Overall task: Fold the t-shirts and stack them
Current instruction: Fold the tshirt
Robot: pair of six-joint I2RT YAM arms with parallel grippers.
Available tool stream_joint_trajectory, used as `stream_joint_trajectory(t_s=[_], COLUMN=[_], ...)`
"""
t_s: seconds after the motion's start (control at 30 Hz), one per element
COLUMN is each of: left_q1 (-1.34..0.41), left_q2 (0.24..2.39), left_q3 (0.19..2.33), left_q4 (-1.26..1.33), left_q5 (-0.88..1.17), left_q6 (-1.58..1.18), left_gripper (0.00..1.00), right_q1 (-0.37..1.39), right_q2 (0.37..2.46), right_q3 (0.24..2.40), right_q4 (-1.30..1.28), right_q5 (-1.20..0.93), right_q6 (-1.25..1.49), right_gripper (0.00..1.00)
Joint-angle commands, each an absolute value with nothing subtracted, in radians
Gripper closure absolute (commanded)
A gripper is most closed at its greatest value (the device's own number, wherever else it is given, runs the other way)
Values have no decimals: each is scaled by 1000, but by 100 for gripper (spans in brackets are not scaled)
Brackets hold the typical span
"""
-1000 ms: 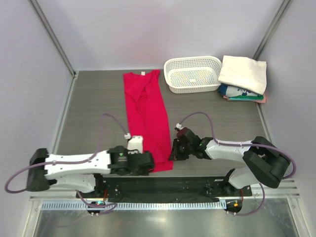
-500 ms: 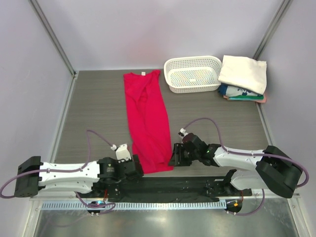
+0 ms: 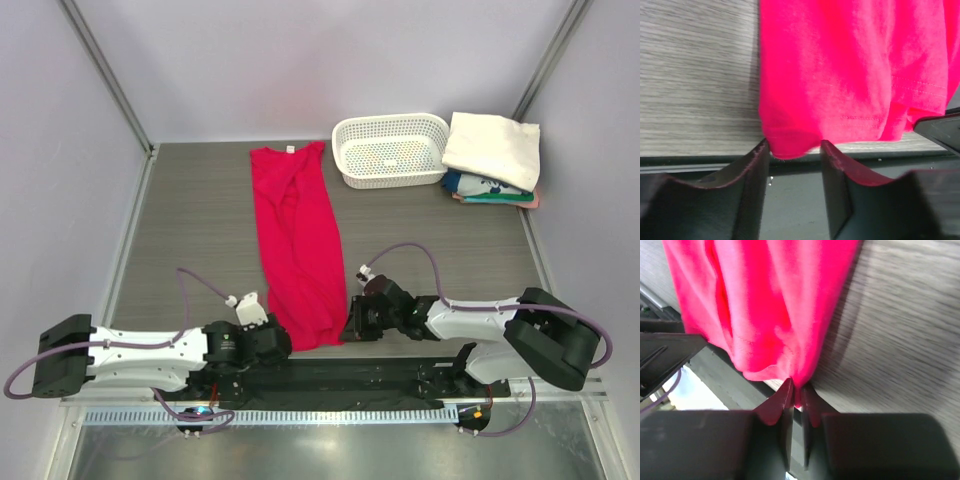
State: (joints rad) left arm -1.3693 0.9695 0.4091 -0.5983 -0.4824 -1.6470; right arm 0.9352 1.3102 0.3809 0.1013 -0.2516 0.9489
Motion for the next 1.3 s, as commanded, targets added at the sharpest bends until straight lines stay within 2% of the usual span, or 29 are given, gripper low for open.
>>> stream_joint_trajectory(t_s=[0.0, 0.03, 0.07, 0.1, 0.17, 0.43, 0.6, 0.73, 0.83, 0.93, 1.03, 1.17, 1.27], left_q1=[-1367, -1367, -1367, -1367, -1368, -1465, -1585, -1597, -1583, -1481, -1343, -1093, -917], left_q2=[951, 950, 945, 937, 925, 919, 1083, 1199, 1175, 1088, 1016, 985, 1015], left_q3=[377, 374, 374, 383, 408, 593, 799, 972, 1026, 1014, 999, 994, 1005], left_q4=[-566, -558, -551, -549, -578, -790, -938, -1086, -1170, -1137, -1039, -951, -858], left_q5=[-561, -564, -566, -565, -552, -548, -595, -669, -747, -743, -704, -625, -516], left_q6=[-1669, -1663, -1657, -1649, -1632, -1666, -1707, -1701, -1691, -1567, -1401, -1203, -1053], left_gripper=[58, 63, 78, 86, 100, 100, 100, 100, 100, 100, 100, 100, 100], right_q1=[942, 942, 942, 942, 943, 1032, 1123, 1131, 1118, 1071, 953, 766, 695], right_q2=[1345, 1347, 1344, 1338, 1287, 933, 778, 764, 822, 925, 1032, 1178, 1325], right_q3=[364, 364, 365, 370, 374, 384, 412, 498, 612, 730, 839, 972, 1093], right_q4=[63, 66, 64, 57, 9, -334, -463, -530, -583, -598, -592, -574, -568], right_q5=[-183, -180, -181, -181, -180, -74, -5, 89, 153, 184, 129, 48, 14], right_q6=[930, 928, 925, 925, 928, 998, 1090, 1065, 1010, 902, 784, 645, 565], right_gripper=[87, 92, 96, 99, 99, 99, 99, 99, 99, 99, 99, 99, 99])
